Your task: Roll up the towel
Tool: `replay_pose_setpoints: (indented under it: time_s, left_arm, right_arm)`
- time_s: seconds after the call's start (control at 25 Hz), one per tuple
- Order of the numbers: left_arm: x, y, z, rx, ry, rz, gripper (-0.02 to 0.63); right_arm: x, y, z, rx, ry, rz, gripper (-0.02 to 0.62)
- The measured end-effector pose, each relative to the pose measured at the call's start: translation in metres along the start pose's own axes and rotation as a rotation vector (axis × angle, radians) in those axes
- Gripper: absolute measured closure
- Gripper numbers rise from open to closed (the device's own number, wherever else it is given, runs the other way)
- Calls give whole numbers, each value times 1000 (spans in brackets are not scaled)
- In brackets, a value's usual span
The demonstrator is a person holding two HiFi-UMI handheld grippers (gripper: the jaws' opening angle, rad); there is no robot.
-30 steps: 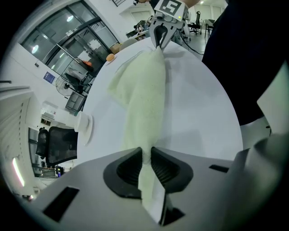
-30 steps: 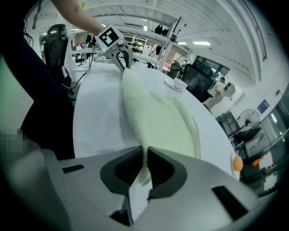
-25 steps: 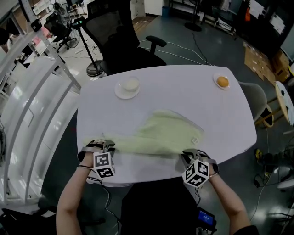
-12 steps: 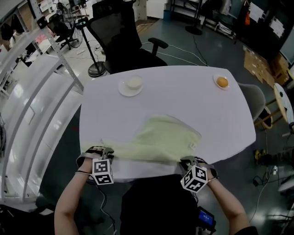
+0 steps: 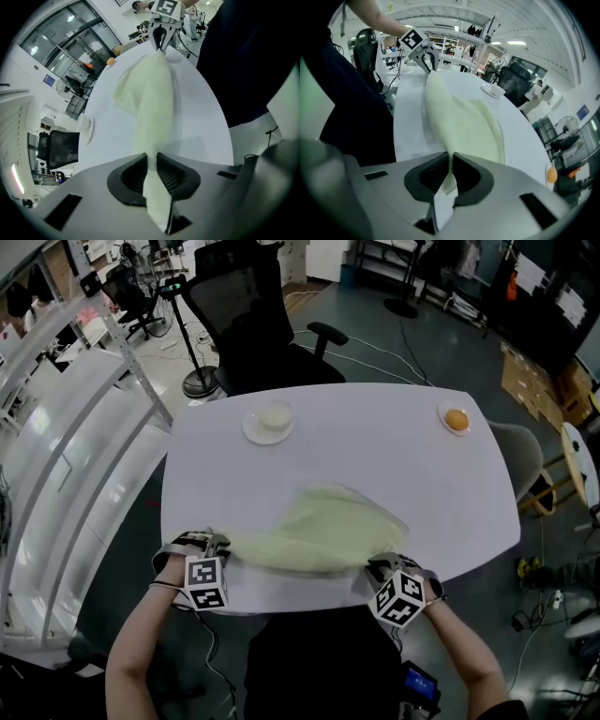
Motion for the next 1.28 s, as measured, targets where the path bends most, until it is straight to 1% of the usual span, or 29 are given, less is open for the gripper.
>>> replay_pose_setpoints:
  time_s: [0.32, 0.4, 0.64, 0.88, 1.0, 1.12, 1.24, 1.28]
  left_arm:
    - [0, 34, -3, -2, 4, 50, 525]
    - [1, 44, -5, -6, 8, 68, 523]
    - [-1, 70, -16, -33, 27, 128, 522]
    - [-1, 82, -34, -39, 50, 154, 520]
    - [0, 86, -35, -4, 53, 156, 511]
    - [0, 91, -28, 59, 42, 156, 471]
    - [-3, 98, -17, 98, 15, 201, 398]
    - [-4, 99, -13, 109, 4, 216, 391]
  right_arm:
    - [10, -36, -23, 21, -8, 23, 558]
    - [11, -45, -31, 36, -7, 12, 558]
    - [12, -67, -56, 81, 22, -64, 554]
    - [7, -70, -78, 82, 42, -67, 549]
    - [4, -67, -82, 68, 40, -57, 548]
    - [6, -70, -80, 40, 30, -59, 537]
    - [7, -82, -74, -15, 8, -71, 487]
    - [7, -86, -71, -32, 1, -78, 468]
Point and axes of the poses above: the fingertips, and each gripper's own axes: z backward along the fingers, y to its left, x out of its top, the point moved 4 cm from there along z, backward along the fingers, and after that the axes turned 15 degrees about -x, right-handed, at the moved point
